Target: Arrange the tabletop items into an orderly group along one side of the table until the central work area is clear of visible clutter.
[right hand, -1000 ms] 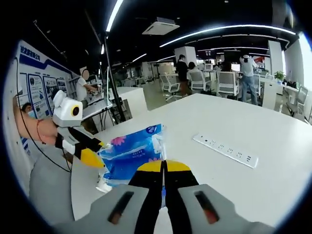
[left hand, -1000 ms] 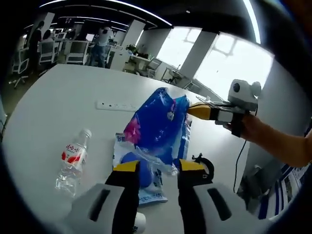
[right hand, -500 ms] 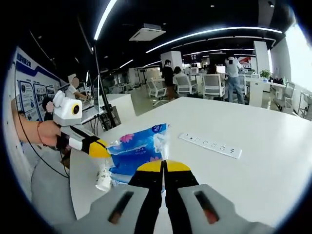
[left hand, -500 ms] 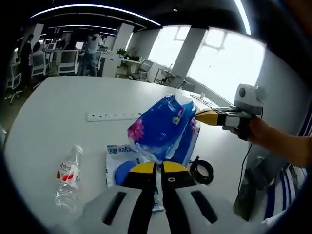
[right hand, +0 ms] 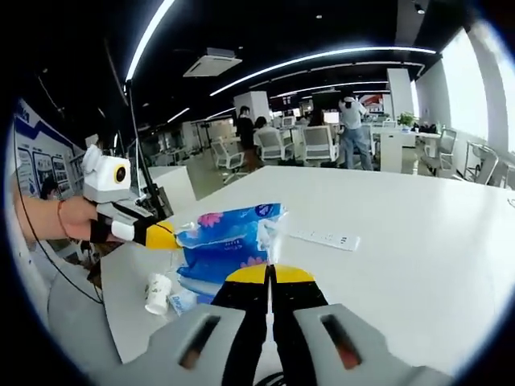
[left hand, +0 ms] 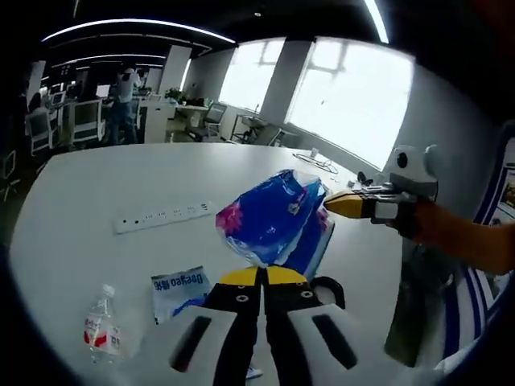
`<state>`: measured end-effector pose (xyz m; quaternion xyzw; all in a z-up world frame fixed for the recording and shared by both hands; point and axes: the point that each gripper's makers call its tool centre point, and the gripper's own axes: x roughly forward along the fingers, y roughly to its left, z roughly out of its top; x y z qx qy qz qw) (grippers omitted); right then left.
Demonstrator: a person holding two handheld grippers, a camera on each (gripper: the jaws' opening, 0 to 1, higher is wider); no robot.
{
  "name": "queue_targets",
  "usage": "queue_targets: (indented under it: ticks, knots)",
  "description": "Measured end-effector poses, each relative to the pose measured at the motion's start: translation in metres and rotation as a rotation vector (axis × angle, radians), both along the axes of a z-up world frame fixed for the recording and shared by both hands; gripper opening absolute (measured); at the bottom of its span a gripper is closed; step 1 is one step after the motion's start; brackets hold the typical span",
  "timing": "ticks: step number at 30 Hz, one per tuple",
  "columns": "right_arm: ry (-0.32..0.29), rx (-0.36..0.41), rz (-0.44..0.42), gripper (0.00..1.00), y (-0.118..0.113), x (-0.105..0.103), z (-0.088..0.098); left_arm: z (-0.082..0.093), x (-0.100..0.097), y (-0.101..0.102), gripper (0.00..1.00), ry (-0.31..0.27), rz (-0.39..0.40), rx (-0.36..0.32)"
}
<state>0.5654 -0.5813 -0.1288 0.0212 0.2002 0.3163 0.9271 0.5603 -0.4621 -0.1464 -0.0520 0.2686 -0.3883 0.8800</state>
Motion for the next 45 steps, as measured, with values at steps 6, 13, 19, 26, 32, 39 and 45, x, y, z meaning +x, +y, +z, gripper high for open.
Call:
queue_targets:
  ticks: [6,13,19,26,32,39,45]
  knots:
    - [0.011,0.017,-0.093,0.0,-0.033,0.0,-0.004,-0.003,0.01,-0.032,0.0,-0.004,-0.064,0.012]
    - [0.028,0.006,-0.158,0.0,-0.062,0.002,-0.016,-0.016,0.016,-0.063,0.0,0.017,-0.105,0.017]
    - [0.039,0.0,-0.206,0.0,-0.087,0.005,-0.024,-0.024,0.021,-0.088,0.0,0.023,-0.14,0.032]
    - [0.061,-0.017,-0.245,0.0,-0.115,0.009,-0.041,-0.042,0.028,-0.118,0.0,0.03,-0.194,0.061]
    - [0.097,-0.006,-0.282,0.0,-0.138,0.013,-0.06,-0.059,0.032,-0.138,0.0,0.063,-0.213,0.07]
    - [0.139,-0.03,-0.297,0.0,-0.153,0.016,-0.087,-0.087,0.037,-0.158,0.0,0.106,-0.218,0.081]
    - [0.183,-0.036,-0.304,0.0,-0.163,0.02,-0.113,-0.111,0.042,-0.167,0.0,0.146,-0.217,0.101]
